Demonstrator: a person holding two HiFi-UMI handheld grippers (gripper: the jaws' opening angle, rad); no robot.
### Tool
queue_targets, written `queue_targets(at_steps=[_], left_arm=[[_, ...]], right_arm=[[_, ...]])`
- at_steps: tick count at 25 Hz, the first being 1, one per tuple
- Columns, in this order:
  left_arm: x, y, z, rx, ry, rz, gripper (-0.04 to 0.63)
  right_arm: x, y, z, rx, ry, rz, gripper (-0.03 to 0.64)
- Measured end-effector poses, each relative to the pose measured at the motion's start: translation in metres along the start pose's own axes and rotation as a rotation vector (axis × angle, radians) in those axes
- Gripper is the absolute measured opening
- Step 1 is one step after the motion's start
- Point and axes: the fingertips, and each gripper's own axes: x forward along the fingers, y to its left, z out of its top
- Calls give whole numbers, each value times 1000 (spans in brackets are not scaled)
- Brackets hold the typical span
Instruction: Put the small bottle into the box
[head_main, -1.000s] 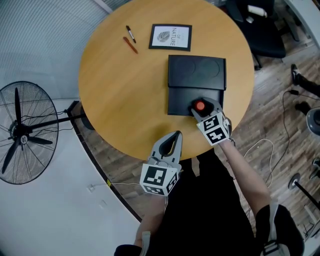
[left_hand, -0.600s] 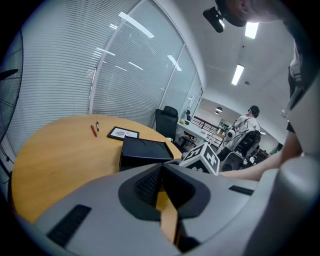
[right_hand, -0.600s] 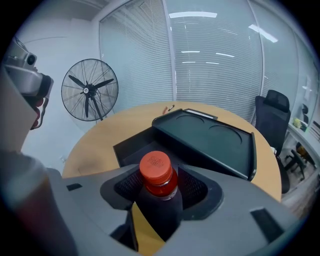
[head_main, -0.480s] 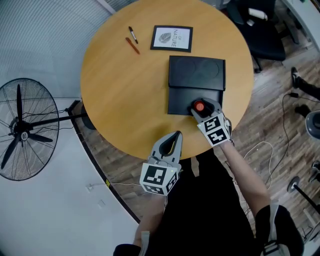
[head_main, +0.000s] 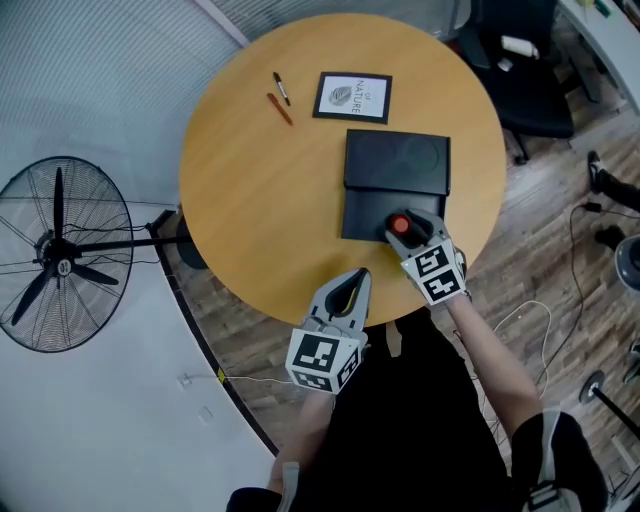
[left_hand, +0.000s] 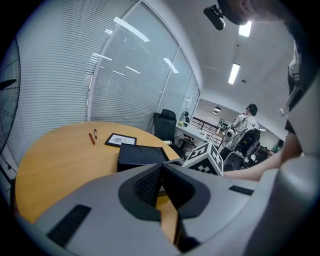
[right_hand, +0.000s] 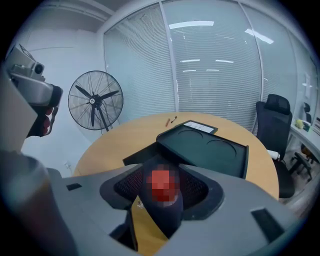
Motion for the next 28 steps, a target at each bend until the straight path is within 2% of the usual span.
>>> queue_targets(at_steps=[10,20,28], left_arm=[[-4,-18,20,45,-47,1,-5],[-14,-14,47,72,-128,37,-5],[-17,-12,57,61,-180,56,-5]], right_arm=[[-34,3,25,-16,-77,9,221],[-75,9,48,-25,-160,10,195],[-117,11,82,-41,-262,9,169]])
